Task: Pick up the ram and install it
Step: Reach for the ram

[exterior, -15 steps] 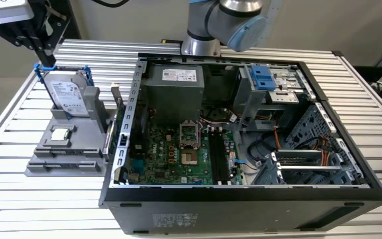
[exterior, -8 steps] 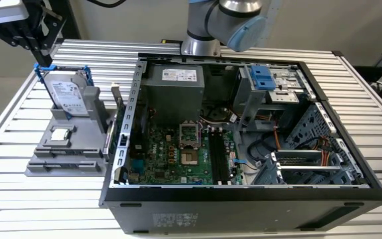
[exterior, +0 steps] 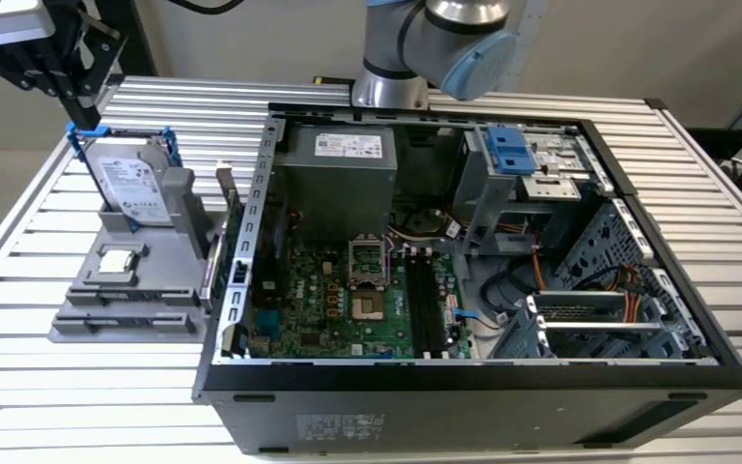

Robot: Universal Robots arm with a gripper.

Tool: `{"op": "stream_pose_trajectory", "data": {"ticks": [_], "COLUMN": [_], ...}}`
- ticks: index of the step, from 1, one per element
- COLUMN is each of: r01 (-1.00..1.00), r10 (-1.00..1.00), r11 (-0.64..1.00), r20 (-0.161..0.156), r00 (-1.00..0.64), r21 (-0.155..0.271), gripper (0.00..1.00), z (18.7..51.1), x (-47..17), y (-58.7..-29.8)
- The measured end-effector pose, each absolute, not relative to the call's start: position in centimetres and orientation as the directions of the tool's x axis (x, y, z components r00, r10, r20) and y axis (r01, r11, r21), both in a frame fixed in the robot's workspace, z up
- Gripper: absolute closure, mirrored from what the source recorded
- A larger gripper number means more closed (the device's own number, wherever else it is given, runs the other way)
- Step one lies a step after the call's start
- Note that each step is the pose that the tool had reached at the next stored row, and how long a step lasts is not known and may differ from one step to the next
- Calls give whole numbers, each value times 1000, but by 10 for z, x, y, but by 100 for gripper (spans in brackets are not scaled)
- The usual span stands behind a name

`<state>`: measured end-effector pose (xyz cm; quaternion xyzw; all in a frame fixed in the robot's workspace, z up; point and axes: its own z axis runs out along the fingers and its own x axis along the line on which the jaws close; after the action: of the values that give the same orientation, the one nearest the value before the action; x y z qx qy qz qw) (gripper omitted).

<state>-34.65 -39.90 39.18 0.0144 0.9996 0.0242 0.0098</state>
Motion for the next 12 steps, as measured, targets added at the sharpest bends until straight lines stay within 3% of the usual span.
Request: {"op": "stream_pose_trajectory", "data": {"ticks": [12], "r01": [28], "r10": [29], "r11": [998], "r20": [-19], "r00": [-999], "r21": [49], "gripper": [100], "z": [391], "x": [-346], "y": [-423]}}
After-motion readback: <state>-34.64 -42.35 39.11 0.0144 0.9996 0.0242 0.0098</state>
